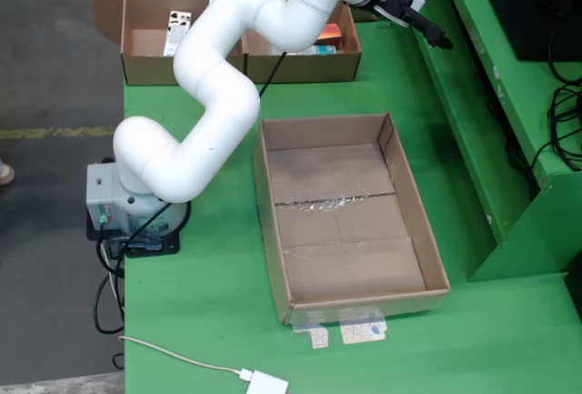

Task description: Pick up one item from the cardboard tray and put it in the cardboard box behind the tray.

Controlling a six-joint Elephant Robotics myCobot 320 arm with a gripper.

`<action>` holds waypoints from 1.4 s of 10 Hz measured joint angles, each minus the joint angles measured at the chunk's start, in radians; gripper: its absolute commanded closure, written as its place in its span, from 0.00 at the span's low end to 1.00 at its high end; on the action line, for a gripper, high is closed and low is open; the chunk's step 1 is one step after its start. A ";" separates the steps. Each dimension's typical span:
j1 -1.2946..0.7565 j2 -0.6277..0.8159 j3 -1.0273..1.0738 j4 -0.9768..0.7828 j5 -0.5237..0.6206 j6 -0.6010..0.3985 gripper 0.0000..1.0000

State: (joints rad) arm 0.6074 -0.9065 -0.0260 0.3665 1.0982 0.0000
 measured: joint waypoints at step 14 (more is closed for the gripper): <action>-0.431 0.674 -0.566 -0.661 0.348 0.129 0.00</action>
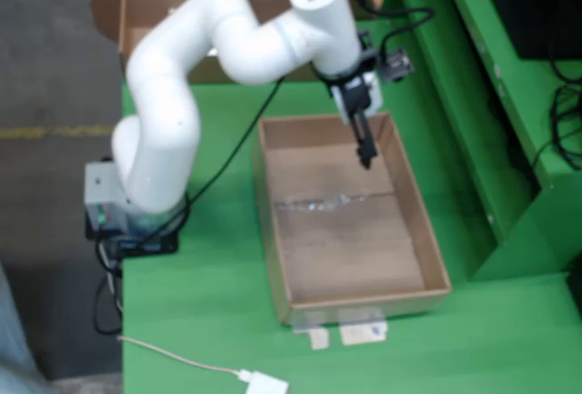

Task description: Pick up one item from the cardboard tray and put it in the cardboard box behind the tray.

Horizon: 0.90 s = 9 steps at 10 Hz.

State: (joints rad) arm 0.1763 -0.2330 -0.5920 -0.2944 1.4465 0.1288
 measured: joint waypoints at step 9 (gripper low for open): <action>-0.002 0.300 -0.241 -0.319 0.000 0.000 0.00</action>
